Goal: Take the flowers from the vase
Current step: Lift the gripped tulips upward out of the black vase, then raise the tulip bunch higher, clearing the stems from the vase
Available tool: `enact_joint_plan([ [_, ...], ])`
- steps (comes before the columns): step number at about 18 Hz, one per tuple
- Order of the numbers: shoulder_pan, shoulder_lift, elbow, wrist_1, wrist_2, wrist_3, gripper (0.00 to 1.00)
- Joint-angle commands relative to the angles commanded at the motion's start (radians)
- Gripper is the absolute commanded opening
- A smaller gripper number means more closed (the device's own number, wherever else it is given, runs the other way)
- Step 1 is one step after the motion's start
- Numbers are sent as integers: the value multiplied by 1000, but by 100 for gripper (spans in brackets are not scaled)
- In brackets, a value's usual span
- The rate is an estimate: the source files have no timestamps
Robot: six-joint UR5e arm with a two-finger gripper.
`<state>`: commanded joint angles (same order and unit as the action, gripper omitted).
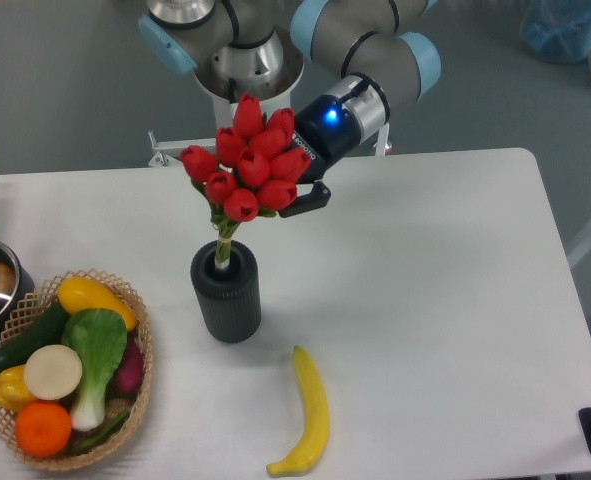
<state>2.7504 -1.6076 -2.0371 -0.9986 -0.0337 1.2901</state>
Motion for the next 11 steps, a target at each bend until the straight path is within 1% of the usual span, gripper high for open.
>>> enact_joint_plan([
  [3, -2, 14, 0, 0, -35, -43, 41],
  [11, 5, 14, 28, -3, -48, -95, 41],
])
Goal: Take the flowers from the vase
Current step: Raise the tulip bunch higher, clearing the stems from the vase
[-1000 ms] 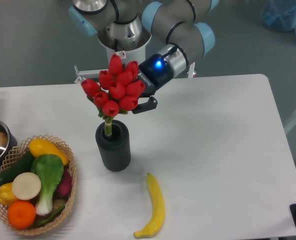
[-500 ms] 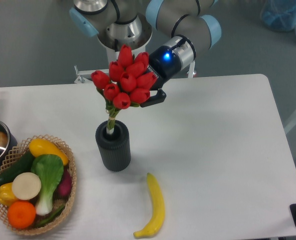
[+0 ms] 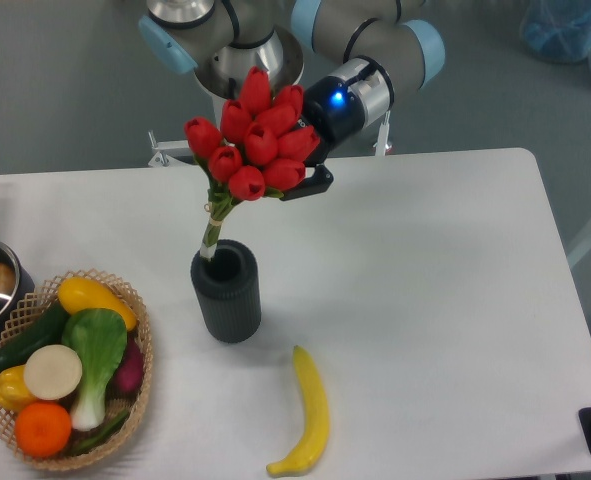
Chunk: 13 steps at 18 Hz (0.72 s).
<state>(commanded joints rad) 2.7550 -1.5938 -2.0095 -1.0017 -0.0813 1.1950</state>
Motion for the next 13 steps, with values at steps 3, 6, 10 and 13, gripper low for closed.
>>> enact_joint_plan([
  [3, 5, 0, 2, 0, -8, 0, 41],
  [6, 23, -3, 8, -2, -25, -5, 41],
  [10, 25, -11, 24, 0, -23, -12, 41],
  [13, 28, -15, 34, 0, -23, -14, 41],
])
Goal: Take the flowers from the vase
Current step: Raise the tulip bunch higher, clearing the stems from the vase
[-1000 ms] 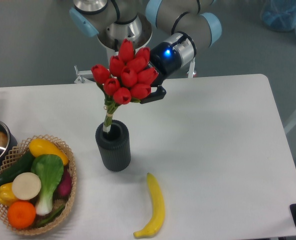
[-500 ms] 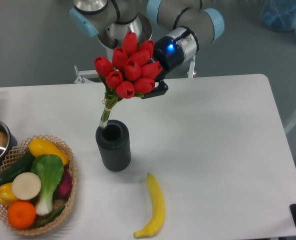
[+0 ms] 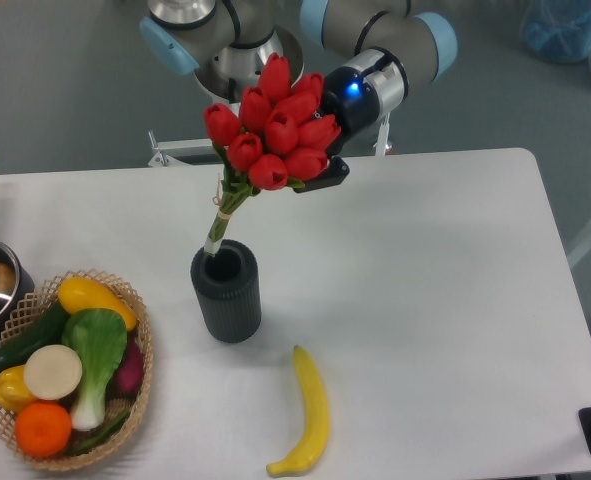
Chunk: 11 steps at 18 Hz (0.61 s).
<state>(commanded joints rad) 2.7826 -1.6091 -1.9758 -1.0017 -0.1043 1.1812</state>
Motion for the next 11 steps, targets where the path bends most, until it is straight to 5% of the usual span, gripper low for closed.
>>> enact_joint_plan([
  [11, 80, 5, -14, 3, 6, 2, 41],
])
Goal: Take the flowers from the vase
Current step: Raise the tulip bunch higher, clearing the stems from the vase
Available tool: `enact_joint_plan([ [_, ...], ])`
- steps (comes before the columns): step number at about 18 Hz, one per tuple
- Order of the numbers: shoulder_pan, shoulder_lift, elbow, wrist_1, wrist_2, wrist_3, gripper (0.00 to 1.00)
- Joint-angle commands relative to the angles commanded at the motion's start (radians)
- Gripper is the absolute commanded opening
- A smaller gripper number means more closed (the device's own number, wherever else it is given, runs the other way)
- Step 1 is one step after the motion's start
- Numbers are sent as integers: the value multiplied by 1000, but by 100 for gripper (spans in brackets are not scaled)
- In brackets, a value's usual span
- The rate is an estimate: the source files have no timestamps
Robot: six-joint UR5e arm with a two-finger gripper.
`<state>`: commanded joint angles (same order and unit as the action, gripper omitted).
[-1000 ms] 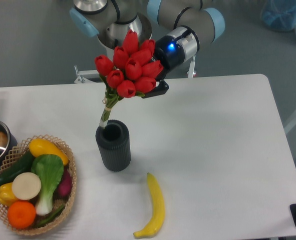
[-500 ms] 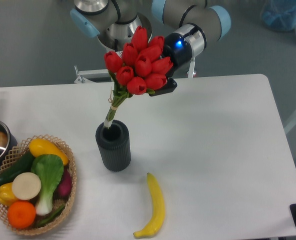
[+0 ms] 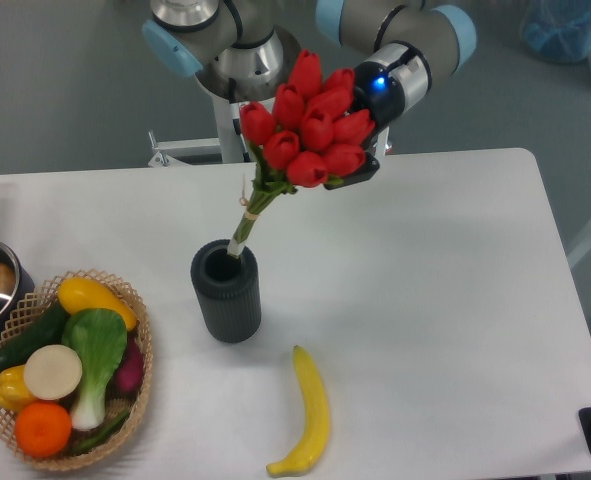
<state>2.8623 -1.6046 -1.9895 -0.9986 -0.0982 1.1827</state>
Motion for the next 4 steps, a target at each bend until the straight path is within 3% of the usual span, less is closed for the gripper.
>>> enact_joint_plan([
  [4, 12, 8, -9, 0, -2, 0, 41],
])
